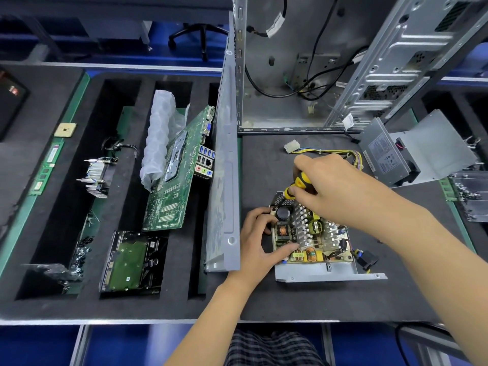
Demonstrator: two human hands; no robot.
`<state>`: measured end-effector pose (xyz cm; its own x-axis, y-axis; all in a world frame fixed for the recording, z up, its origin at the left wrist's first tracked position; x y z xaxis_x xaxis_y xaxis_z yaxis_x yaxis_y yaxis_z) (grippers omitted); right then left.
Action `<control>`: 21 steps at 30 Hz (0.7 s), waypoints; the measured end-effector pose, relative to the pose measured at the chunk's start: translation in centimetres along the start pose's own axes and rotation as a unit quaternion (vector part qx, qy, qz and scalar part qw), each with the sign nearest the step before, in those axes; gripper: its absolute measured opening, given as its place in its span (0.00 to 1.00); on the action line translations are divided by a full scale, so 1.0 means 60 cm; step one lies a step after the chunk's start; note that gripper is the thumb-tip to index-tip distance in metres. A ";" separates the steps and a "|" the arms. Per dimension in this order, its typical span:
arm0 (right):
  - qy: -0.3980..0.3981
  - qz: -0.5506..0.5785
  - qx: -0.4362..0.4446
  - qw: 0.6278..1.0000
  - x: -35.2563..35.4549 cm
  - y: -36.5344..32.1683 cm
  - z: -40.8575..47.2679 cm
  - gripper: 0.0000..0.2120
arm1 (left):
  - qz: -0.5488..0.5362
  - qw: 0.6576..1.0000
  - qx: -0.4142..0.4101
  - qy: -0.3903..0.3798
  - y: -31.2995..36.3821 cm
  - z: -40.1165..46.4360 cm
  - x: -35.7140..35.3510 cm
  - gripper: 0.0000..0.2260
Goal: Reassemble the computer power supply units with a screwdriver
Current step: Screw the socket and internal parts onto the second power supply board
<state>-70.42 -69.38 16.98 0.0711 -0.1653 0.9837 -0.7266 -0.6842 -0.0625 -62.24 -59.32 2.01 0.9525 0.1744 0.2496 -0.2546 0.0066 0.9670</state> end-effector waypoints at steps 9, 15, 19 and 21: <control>-0.007 -0.008 0.002 1.000 0.001 -0.007 0.001 0.11 | 0.006 1.000 -0.001 -0.005 -0.002 0.000 -0.001 0.20; -0.014 -0.020 0.000 1.000 0.003 -0.011 -0.002 0.11 | 0.013 1.000 0.004 -0.006 -0.004 0.001 0.000 0.21; -0.017 -0.018 0.000 1.000 0.004 -0.012 -0.002 0.11 | 0.014 1.000 0.005 -0.010 -0.005 0.001 -0.001 0.21; -0.018 -0.016 0.002 1.000 0.003 -0.013 0.000 0.11 | 0.008 1.000 0.006 -0.011 -0.004 0.000 -0.001 0.21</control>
<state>-69.85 -68.86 17.20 0.1192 -0.1677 0.9786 -0.7208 -0.6925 -0.0309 -62.24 -59.36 1.75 0.9520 0.1525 0.2655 -0.2674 -0.0077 0.9635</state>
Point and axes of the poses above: each hand's wrist, its own z-axis towards the middle knuckle, its own x-axis out of the back of the hand, y = z × x, the point moved 6 cm from there along z, towards the middle knuckle, and after that the axes turned 9 degrees about -z, right-handed, at the moved point
